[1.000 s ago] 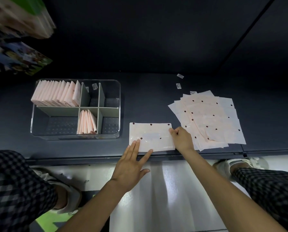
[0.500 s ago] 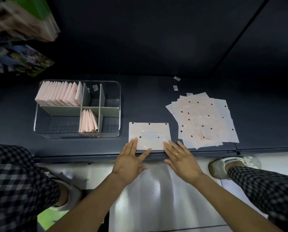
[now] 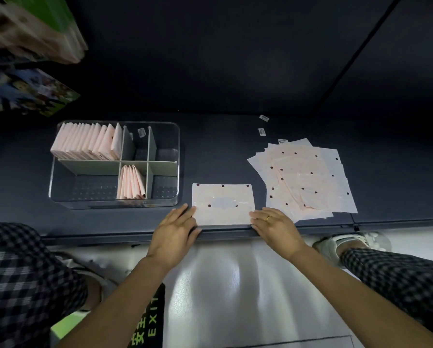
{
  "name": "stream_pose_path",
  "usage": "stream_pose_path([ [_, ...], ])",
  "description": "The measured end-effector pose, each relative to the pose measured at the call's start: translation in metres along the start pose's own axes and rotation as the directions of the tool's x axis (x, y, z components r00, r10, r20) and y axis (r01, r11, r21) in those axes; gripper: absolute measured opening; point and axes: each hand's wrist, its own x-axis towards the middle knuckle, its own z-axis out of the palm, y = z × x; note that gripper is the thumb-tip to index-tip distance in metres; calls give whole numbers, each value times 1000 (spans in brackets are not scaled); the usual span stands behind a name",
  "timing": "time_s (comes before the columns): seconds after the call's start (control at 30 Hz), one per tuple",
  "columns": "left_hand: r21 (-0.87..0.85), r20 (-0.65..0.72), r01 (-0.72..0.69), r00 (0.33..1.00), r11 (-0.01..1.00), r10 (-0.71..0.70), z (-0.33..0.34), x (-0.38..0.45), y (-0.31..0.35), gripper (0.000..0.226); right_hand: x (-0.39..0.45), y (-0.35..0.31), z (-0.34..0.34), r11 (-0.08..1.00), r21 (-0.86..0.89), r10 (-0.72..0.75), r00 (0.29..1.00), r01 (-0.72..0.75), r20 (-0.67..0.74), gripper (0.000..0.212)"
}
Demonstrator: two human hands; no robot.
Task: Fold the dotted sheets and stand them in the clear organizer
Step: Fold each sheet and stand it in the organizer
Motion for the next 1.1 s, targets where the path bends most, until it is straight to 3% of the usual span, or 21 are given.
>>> stream_pose_path([
  [0.17, -22, 61, -45, 997, 999, 46, -2, 13, -2, 20, 5, 7, 0, 996, -41, -83, 997, 83, -2, 28],
  [0.27, -9, 24, -46, 999, 999, 46, -6, 18, 1, 16, 11, 5, 3, 991, -84, -101, 995, 101, 0, 25],
  [0.37, 14, 48, -74, 996, 997, 73, -3, 25, 1, 41, 19, 2, 2, 998, -56, -38, 999, 39, 25, 21],
  [0.47, 53, 153, -59, 987, 997, 50, 1, 33, -2, 59, 22, 2, -5, 984, 139, 87, 984, -108, 153, 14],
  [0.53, 39, 154, -33, 988, 999, 27, 4, 37, -3, 52, 23, 6, -10, 923, 260, 196, 928, -284, 317, 8],
  [0.6, -88, 95, 39, 995, 995, -31, 6, 40, -1, 35, 27, 12, -12, 826, 351, 282, 863, -441, 420, 3],
  [0.7, -296, 9, 235, 970, 926, -244, 6, 46, 6, 18, 38, 18, -10, 698, 449, 385, 821, -558, 421, 8],
  [0.77, -346, 2, 340, 933, 875, -361, 7, 51, 12, 24, 46, 21, -5, 588, 511, 456, 779, -627, 431, 7],
  [0.87, -379, 23, 405, 903, 832, -429, 8, 56, 19, 33, 54, 25, 6, 466, 528, 541, 701, -710, 464, 12],
  [0.97, -407, 40, 441, 883, 799, -467, 7, 63, 21, 34, 60, 26, 14, 416, 525, 581, 661, -743, 475, 13],
  [1.1, -418, -28, 411, 886, 810, -463, 5, 69, 29, 40, 65, 27, 19, 442, 459, 616, 632, -771, 470, 17],
])
